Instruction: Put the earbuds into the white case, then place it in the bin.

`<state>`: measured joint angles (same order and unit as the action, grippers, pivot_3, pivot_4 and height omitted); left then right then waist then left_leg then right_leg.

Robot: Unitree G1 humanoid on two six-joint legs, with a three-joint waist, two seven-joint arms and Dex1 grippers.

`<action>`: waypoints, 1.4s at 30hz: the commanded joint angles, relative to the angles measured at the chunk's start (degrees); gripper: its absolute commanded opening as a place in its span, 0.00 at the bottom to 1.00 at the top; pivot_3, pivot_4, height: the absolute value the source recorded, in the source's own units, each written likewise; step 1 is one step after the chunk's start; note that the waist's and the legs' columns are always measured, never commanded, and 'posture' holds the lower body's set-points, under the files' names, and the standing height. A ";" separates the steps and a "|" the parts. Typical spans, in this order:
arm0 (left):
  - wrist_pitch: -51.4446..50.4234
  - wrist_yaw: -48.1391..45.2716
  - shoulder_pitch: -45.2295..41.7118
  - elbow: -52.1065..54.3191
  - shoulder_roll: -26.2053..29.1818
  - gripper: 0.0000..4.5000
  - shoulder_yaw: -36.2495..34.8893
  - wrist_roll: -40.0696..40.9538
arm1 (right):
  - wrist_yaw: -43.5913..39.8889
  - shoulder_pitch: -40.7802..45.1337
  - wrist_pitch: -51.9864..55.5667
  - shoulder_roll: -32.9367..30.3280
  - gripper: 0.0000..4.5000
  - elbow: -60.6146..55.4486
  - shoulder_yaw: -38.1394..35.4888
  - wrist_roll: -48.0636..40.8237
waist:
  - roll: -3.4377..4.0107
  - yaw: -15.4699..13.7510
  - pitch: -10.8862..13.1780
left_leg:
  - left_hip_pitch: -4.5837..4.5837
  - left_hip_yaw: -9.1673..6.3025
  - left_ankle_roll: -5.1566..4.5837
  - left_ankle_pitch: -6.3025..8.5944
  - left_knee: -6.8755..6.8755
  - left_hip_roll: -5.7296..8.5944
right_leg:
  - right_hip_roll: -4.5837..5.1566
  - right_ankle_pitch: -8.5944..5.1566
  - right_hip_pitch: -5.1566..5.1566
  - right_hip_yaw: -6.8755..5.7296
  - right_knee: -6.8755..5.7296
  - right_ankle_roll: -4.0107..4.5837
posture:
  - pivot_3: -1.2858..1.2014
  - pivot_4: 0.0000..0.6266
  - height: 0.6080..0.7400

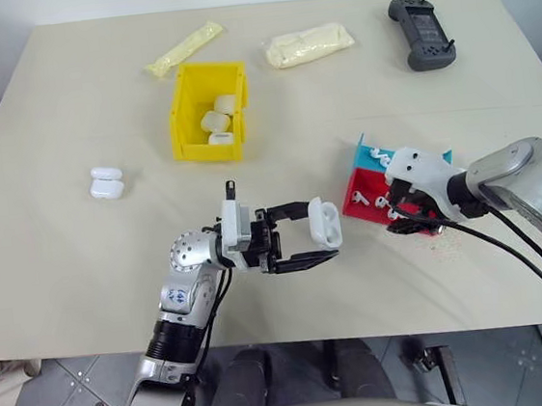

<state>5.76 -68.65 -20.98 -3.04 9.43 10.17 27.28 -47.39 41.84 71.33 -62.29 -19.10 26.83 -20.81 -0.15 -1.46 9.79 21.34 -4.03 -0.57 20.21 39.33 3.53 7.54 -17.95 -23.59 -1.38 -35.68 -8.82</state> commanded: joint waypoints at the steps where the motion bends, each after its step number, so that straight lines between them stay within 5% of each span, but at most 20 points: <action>1: 0.21 0.12 -0.01 1.62 -0.18 0.62 0.32 0.39 | -1.18 1.40 -2.05 -0.05 0.58 0.37 1.17 2.85 | 0.00 0.03 0.00 | 0.00 0.00 0.00 0.00 0.00 0.00 | 0.00 0.00 0.00 0.00 0.00 0.00 | 0.52 0.24 1.00; 15: 0.62 0.53 -0.56 1.23 -0.48 0.62 0.09 0.19 | -5.68 2.52 -4.87 1.01 0.58 1.74 3.85 8.22 | 0.00 0.08 0.00 | 0.00 0.01 0.00 0.00 -0.01 -0.01 | -0.01 0.00 0.00 0.01 0.01 0.00 | 0.52 0.24 1.00; 21: 0.57 0.83 -0.38 1.52 -0.41 0.62 0.01 0.15 | -6.94 2.16 -5.23 1.22 0.25 1.58 4.12 9.63 | 0.00 0.04 0.00 | 0.00 0.01 0.00 0.00 -0.01 0.00 | -0.01 0.00 0.00 0.01 0.01 0.00 | 0.52 0.24 1.00; 32: 0.36 1.08 -0.33 1.96 -0.23 0.62 0.06 0.30 | -9.05 1.49 -5.69 1.23 0.25 0.93 4.10 10.97 | 0.00 0.04 0.00 | 0.00 0.01 0.00 0.00 -0.01 0.00 | 0.00 0.00 0.00 0.01 0.01 0.00 | 0.52 0.24 1.00; 34: 0.21 1.12 -0.41 2.02 -0.20 0.62 0.10 0.34 | -8.69 1.31 -5.57 1.69 0.13 0.98 3.60 11.22 | 0.00 0.04 0.00 | 0.00 0.01 0.00 0.00 -0.01 0.00 | 0.00 0.00 0.00 0.01 0.01 0.00 | 0.52 0.24 1.00; 42: -1.02 -0.26 -0.75 2.13 0.84 0.62 -0.14 1.38 | -9.85 0.08 -4.94 -0.47 0.13 -1.44 -1.59 9.01 | 0.00 -0.08 0.00 | 0.00 0.01 0.00 0.00 -0.01 -0.01 | -0.01 0.00 0.00 0.01 0.01 0.00 | 0.52 0.24 1.00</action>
<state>4.79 -68.40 -21.11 -2.98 10.11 10.16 27.28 -56.32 41.86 66.34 -60.86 -18.21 28.70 -10.77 -0.15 -1.54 9.80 21.35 -4.02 -0.57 20.21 39.32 3.54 7.55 -17.95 -23.60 -1.38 -35.66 -8.82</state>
